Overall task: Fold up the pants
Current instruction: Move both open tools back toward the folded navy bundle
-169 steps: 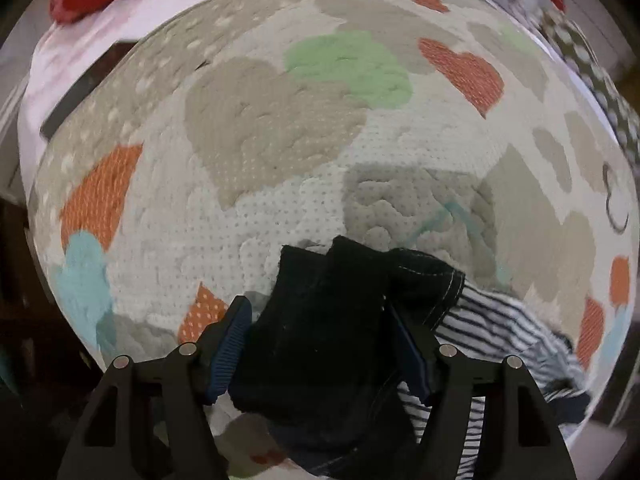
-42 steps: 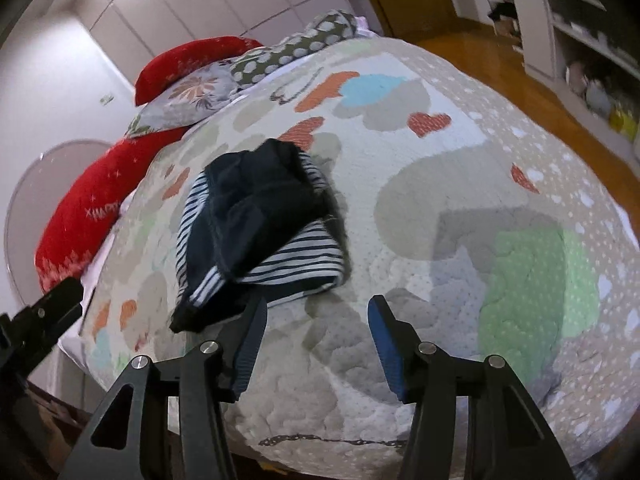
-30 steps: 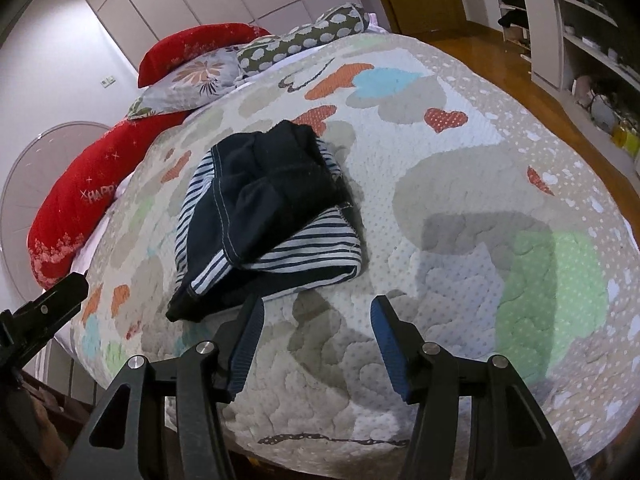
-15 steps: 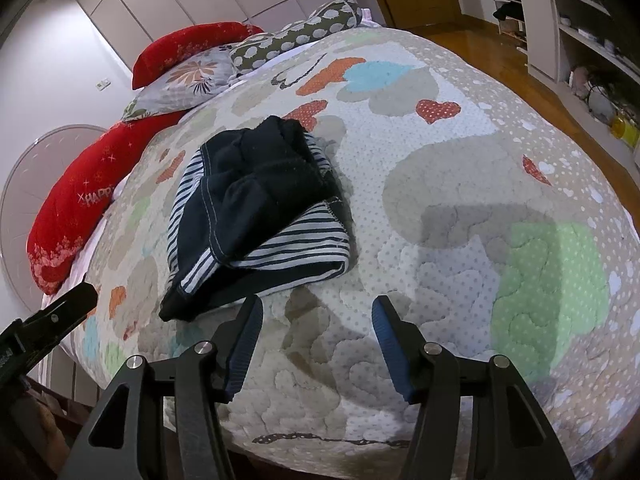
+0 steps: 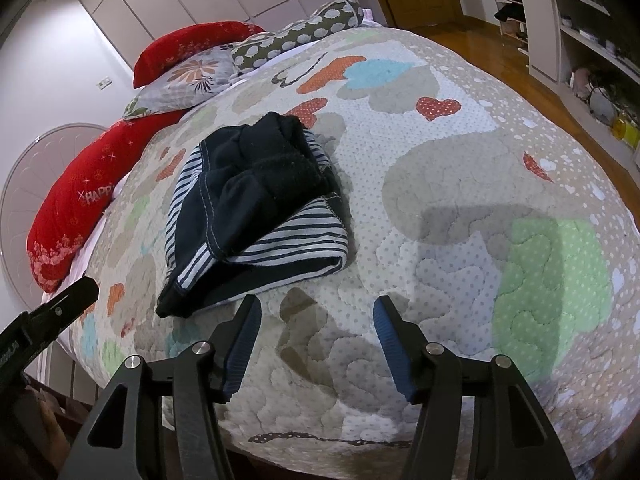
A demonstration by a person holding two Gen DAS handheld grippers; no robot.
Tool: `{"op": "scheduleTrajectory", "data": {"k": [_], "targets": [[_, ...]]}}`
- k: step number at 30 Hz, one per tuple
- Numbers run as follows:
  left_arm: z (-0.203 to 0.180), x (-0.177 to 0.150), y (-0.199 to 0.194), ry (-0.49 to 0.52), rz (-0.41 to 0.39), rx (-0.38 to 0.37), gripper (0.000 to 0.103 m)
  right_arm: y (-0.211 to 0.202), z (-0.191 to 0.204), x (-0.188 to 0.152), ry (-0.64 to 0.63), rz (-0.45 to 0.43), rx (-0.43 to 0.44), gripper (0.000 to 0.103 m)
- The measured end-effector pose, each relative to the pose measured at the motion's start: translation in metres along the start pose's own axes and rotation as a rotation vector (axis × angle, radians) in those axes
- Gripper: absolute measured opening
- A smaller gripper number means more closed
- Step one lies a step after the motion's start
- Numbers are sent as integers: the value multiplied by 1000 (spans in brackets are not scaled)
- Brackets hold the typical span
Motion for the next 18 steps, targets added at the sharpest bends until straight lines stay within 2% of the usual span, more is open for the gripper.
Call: {"op": "scheduleTrajectory", "data": {"k": [6, 11, 13, 15, 18], "targets": [[-1, -2, 10, 12, 24, -22, 74, 2, -1, 1, 0, -6, 2, 65], [21, 6, 33, -78, 15, -147, 75, -9, -3, 14, -19, -30, 60, 65], [23, 11, 48, -96, 32, -188, 78, -19, -9, 32, 2, -58, 103, 69], [24, 15, 68, -130, 66, -267, 78, -21, -14, 52, 37, -69, 121, 72], [22, 24, 90, -162, 88, -365, 78, -12, -15, 83, 79, -37, 164, 75]]}}
Point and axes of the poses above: each gripper's, at about its wrist camera, not at the fingertips, and y roughly the way its jaws point, z to its left, x to its top, the point moved 4 cm from there along y, roughly the way its jaws point, and after that the axes turned 15 degrees about y, right-handed, at the moved point
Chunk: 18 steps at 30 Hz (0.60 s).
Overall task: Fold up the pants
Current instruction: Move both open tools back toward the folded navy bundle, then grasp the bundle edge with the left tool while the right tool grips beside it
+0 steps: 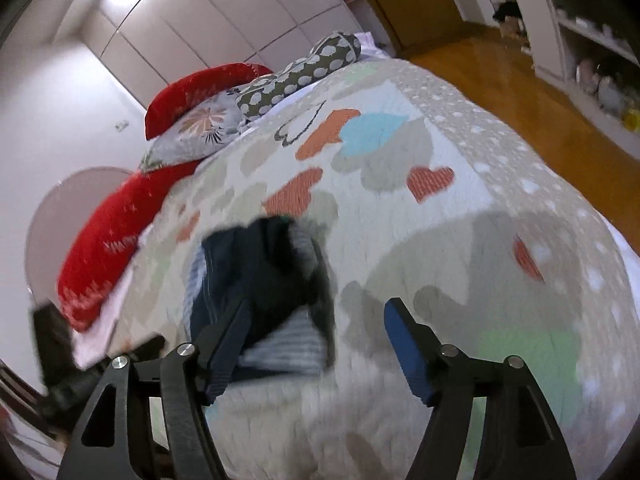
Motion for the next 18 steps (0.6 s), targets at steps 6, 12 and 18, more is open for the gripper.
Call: {"op": "scheduleTrajectory", "data": {"k": [6, 12, 18], "targets": [[1, 22, 36, 7, 39, -224, 87, 55, 16, 30, 7, 129, 81, 75], [-22, 30, 60, 33, 73, -347, 96, 106, 16, 28, 39, 240, 105, 77], [-33, 27, 56, 57, 65, -265, 35, 111, 33, 19, -6, 279, 116, 42]]}}
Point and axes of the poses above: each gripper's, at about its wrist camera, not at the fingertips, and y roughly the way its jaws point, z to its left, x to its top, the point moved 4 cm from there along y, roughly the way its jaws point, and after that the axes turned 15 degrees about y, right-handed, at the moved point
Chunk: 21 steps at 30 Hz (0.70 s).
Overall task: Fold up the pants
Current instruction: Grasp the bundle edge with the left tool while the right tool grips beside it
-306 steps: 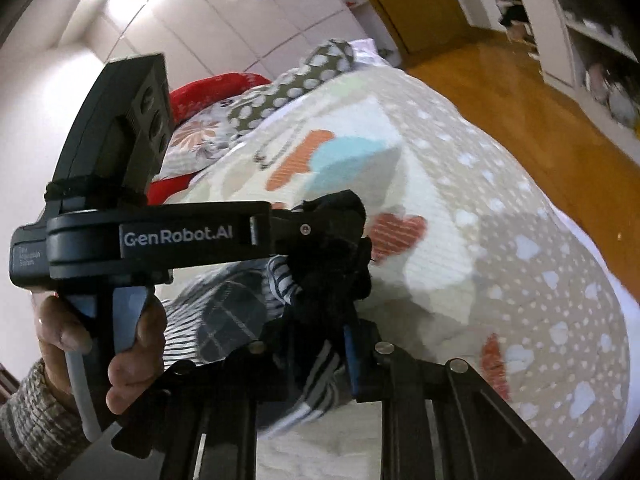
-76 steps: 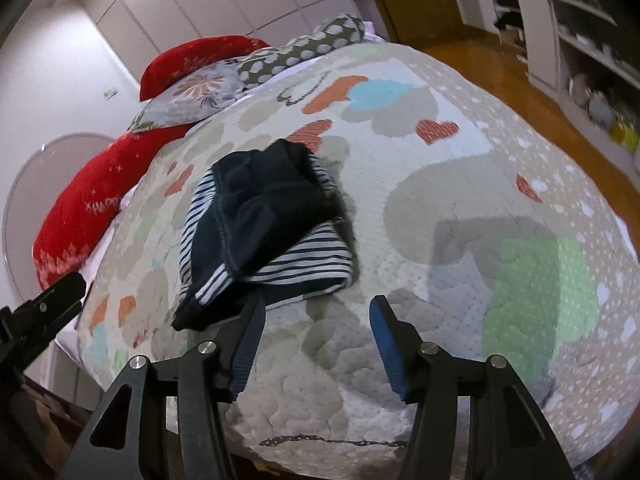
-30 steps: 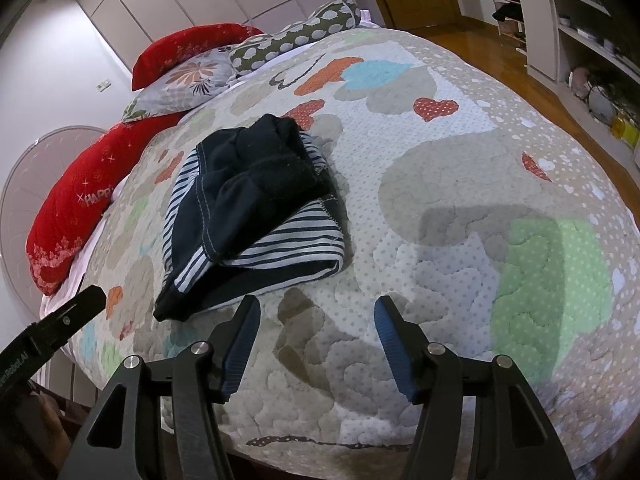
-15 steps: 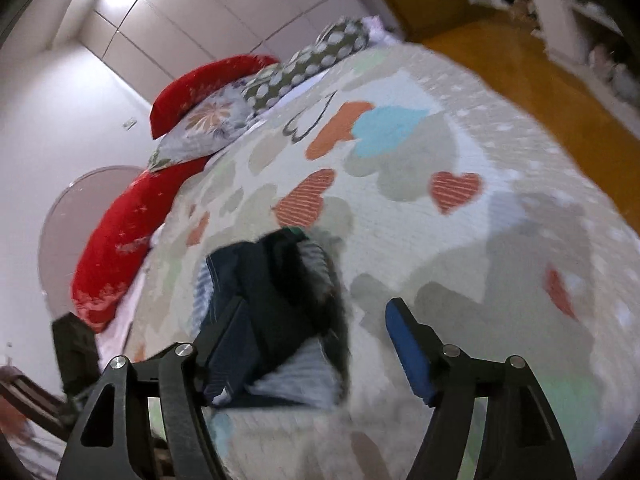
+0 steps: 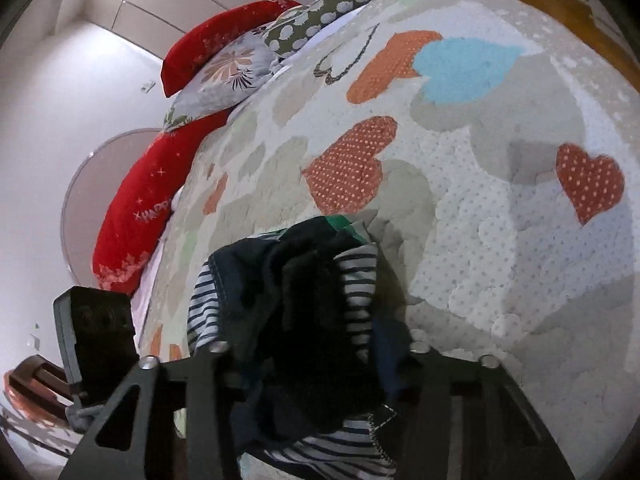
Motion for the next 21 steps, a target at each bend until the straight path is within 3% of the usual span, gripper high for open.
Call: {"op": "scheduleTrajectory", "data": {"k": [3, 7, 13, 15, 17, 21], "targets": [[1, 8, -14, -2, -28, -6, 34, -8, 11, 2, 3, 0, 28, 38], [13, 32, -21, 0, -36, 42, 35, -9, 40, 14, -52, -25, 42, 38], [44, 75, -10, 33, -31, 187, 36, 19, 66, 43, -62, -45, -1, 38], [55, 83, -5, 33, -33, 242, 47, 29, 67, 53, -41, -50, -2, 38], [67, 87, 1, 20, -39, 301, 65, 39, 66, 63, -44, -80, -27, 38], [75, 75, -4, -56, -43, 279, 70, 56, 60, 76, -89, -115, -130, 45]]}}
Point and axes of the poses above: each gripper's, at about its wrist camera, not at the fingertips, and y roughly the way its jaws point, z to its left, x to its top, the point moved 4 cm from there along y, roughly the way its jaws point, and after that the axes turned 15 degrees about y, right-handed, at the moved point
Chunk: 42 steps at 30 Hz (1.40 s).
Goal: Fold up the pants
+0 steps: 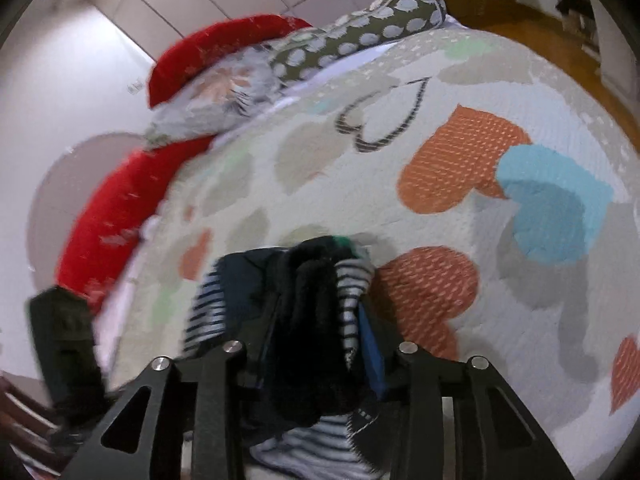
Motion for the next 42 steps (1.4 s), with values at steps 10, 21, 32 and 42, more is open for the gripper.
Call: {"op": "scheduleTrajectory", "data": {"k": [10, 21, 32, 42], "targets": [[7, -71, -69, -104, -61, 216, 76, -70, 15, -21, -30, -141, -12, 49], [-2, -127, -102, -95, -92, 300, 76, -35, 3, -54, -35, -50, -30, 48], [-61, -129, -136, 92, -214, 384, 76, -144, -33, -103, 11, -310, -111, 54], [-104, -133, -169, 213, -326, 493, 87, -183, -37, -128, -5, -409, -164, 66]]}}
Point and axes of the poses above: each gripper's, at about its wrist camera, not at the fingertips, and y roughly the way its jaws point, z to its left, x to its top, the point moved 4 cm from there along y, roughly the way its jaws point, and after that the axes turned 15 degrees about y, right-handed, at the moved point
